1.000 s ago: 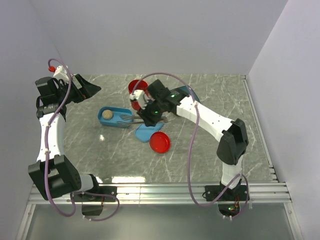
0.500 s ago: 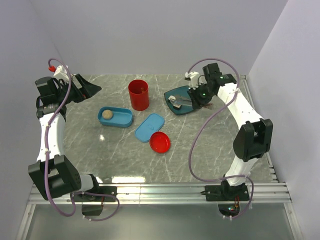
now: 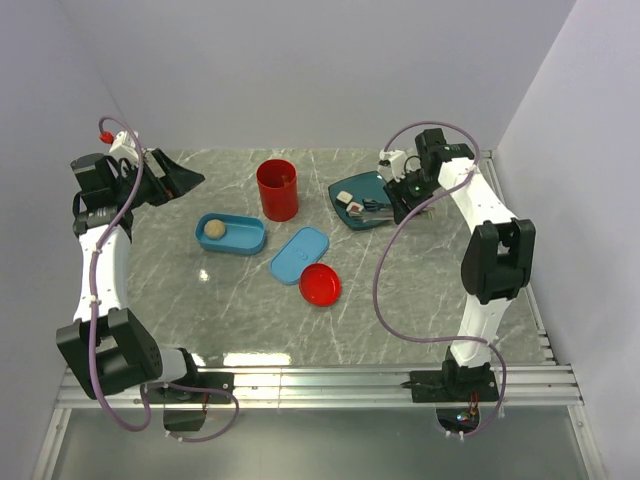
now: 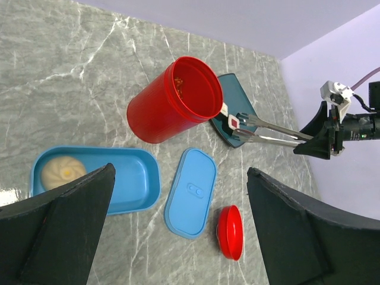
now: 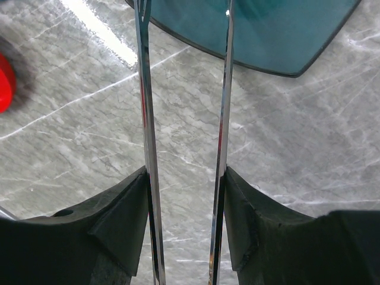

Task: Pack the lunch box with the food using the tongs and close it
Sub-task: Pick up the food using the clamp, then place the food into the lunch box, then pick up the food using the clamp

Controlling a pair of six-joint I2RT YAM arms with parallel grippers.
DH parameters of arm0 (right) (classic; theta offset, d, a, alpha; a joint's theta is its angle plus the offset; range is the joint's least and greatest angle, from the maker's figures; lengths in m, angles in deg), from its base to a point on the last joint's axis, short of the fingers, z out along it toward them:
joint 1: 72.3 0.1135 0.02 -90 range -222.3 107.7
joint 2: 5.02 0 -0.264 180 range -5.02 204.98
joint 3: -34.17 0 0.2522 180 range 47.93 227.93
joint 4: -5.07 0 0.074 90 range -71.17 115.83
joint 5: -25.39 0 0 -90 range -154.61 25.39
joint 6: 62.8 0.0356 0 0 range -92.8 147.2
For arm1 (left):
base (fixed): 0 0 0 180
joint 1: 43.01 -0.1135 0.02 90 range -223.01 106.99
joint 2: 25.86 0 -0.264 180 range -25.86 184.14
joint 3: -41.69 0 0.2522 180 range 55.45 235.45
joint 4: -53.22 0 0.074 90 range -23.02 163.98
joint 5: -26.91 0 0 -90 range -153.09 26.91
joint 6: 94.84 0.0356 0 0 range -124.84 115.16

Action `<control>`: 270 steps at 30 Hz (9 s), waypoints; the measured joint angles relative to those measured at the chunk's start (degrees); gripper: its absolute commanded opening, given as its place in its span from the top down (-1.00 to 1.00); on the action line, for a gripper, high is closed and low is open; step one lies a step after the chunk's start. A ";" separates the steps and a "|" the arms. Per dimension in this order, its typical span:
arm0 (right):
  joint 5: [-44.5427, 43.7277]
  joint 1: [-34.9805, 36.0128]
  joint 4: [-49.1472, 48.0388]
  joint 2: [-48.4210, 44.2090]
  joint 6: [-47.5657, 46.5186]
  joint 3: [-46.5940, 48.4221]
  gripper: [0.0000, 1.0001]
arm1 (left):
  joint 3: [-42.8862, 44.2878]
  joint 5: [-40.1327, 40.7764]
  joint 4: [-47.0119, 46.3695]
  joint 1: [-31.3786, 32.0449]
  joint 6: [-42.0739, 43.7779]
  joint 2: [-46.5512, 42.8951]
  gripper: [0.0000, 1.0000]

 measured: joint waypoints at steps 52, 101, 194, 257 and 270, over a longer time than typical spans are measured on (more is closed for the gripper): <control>1.36 21.05 7.89 -6.99 -1.01 4.81 0.42 | 0.00 -0.20 -0.02 0.00 -0.24 1.09 -0.99; -10.34 40.13 -10.88 18.40 11.78 26.58 0.36 | -0.02 -0.22 -0.66 -0.33 -1.66 1.09 -0.99; -5.62 13.46 -3.30 -8.00 8.31 -5.16 0.01 | -0.11 -0.96 -0.81 -1.07 -1.75 1.64 -0.99; -1.16 3.52 3.82 12.20 1.31 18.23 0.33 | -0.11 -1.29 -0.63 -1.25 -1.66 2.45 -0.99; 2.54 9.11 10.36 -2.78 -0.52 11.13 0.34 | -0.11 -1.31 -1.11 -1.27 -2.10 2.40 -0.99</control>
